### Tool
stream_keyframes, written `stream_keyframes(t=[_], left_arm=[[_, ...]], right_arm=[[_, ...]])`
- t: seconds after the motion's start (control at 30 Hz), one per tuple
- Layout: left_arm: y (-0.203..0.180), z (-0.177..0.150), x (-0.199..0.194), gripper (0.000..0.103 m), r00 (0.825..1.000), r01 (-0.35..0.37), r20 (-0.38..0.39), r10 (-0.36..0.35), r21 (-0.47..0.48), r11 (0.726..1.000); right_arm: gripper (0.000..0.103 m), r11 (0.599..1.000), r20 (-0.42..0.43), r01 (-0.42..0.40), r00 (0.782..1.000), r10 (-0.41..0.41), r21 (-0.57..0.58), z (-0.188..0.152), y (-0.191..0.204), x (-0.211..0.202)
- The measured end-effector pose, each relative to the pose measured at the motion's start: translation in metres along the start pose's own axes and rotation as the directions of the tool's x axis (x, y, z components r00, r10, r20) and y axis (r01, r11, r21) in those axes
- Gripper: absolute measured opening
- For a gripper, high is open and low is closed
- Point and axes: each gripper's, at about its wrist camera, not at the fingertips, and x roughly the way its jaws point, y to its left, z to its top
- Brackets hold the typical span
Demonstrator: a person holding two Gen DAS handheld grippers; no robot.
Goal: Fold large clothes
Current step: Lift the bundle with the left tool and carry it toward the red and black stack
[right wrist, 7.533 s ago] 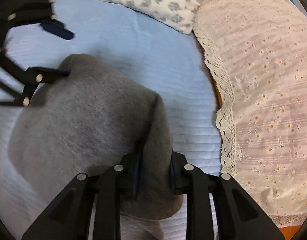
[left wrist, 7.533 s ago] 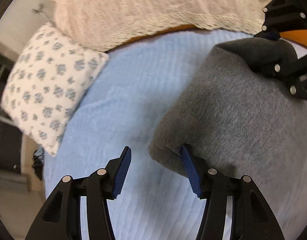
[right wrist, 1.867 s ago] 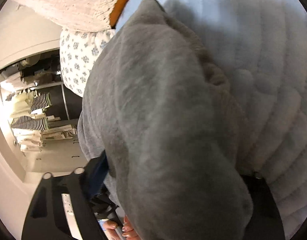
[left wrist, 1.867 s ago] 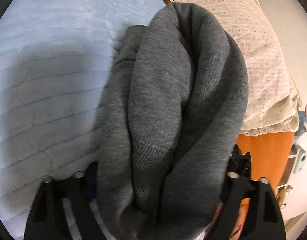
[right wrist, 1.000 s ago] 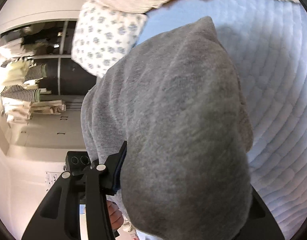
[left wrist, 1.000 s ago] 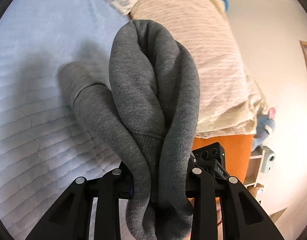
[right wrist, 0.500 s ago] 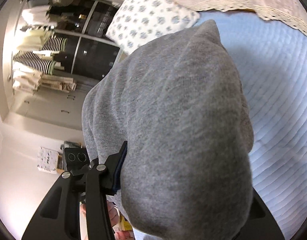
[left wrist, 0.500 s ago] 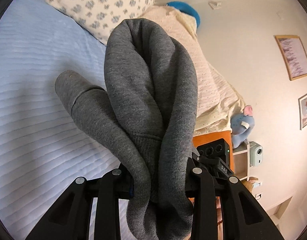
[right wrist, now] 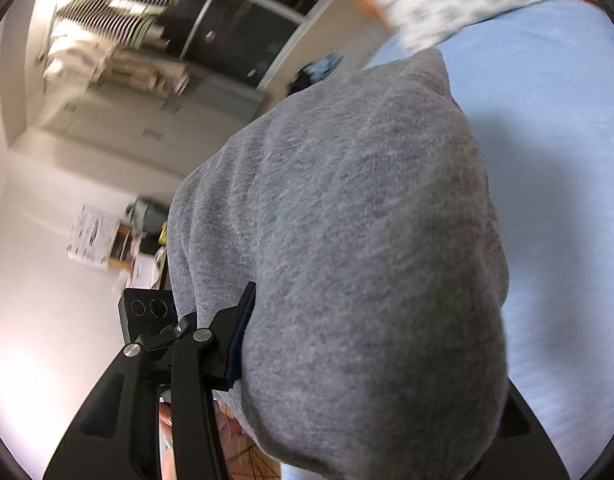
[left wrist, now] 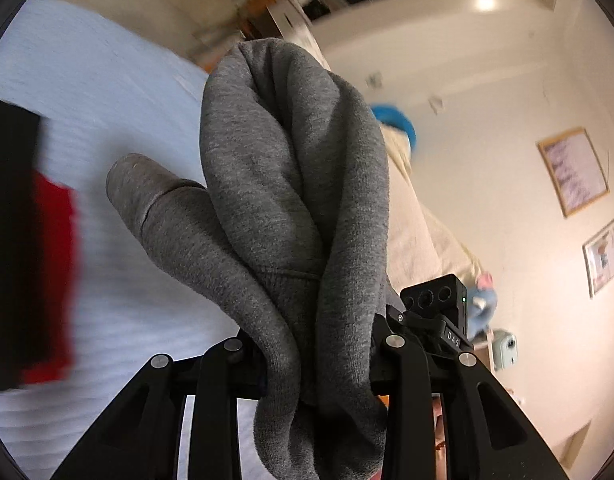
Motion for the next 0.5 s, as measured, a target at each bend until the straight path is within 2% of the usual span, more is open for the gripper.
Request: stream_keyframes(t=[0.13, 0.23, 0.37, 0.43, 0.5], left_arm=[[0.022, 0.02, -0.094, 0.035, 0.994, -0.063, 0.094, 0.06, 0.023, 0.998], [0.044, 0.023, -0.146, 0.035, 0.984, -0.093, 0.151, 0.093, -0.003, 0.996], [0.081, 0.021, -0.192, 0.035, 0.974, -0.135, 0.179, 0.139, -0.036, 0.99], [0.103, 0.016, -0.204, 0.035, 0.972, -0.135, 0.186, 0.145, -0.063, 0.989], [0.137, 0.004, -0.209, 0.036, 0.972, -0.123, 0.184, 0.145, -0.129, 0.984]], right_arm=[[0.047, 0.995, -0.069, -0.077, 0.995, 0.072, -0.069, -0.009, 0.055, 0.076], [0.047, 0.987, -0.114, -0.124, 0.987, 0.112, -0.103, -0.018, 0.083, 0.126], [0.047, 0.98, -0.176, -0.147, 0.977, 0.122, -0.137, -0.03, 0.112, 0.194], [0.047, 0.979, -0.2, -0.135, 0.974, 0.103, -0.151, -0.042, 0.114, 0.223], [0.048, 0.983, -0.222, -0.103, 0.973, 0.067, -0.15, -0.051, 0.111, 0.247]])
